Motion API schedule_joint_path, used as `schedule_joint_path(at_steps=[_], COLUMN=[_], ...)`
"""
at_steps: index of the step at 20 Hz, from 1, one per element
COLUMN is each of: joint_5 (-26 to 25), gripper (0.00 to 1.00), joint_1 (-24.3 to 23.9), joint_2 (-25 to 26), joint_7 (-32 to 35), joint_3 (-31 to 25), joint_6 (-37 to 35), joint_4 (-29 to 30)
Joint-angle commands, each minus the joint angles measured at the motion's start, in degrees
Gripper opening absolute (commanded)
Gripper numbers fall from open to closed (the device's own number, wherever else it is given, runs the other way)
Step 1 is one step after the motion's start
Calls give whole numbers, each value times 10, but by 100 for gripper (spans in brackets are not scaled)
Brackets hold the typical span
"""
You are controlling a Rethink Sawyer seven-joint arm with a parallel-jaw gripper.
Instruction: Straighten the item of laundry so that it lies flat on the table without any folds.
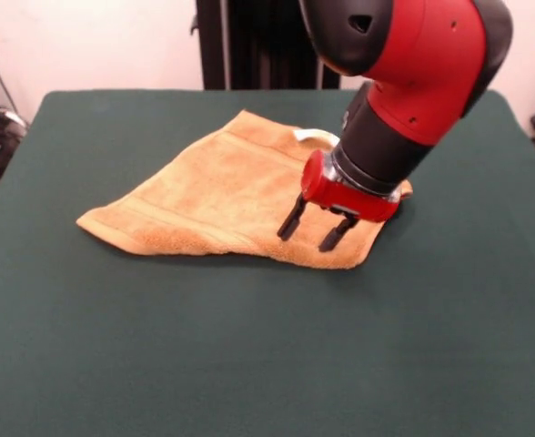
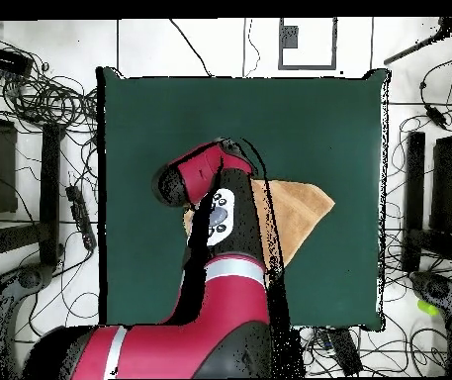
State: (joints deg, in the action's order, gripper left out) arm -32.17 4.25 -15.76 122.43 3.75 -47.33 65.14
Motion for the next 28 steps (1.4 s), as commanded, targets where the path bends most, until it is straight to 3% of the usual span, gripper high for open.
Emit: schedule_joint_path(at_steps=[1, 14, 28], joint_5=[65, 39, 28], gripper=[100, 100, 100], joint_1=[10, 1, -12], joint_2=[54, 71, 62], joint_7=[59, -11, 0], joint_3=[-30, 8, 25], joint_6=[-118, -233, -247], joint_4=[12, 10, 18])
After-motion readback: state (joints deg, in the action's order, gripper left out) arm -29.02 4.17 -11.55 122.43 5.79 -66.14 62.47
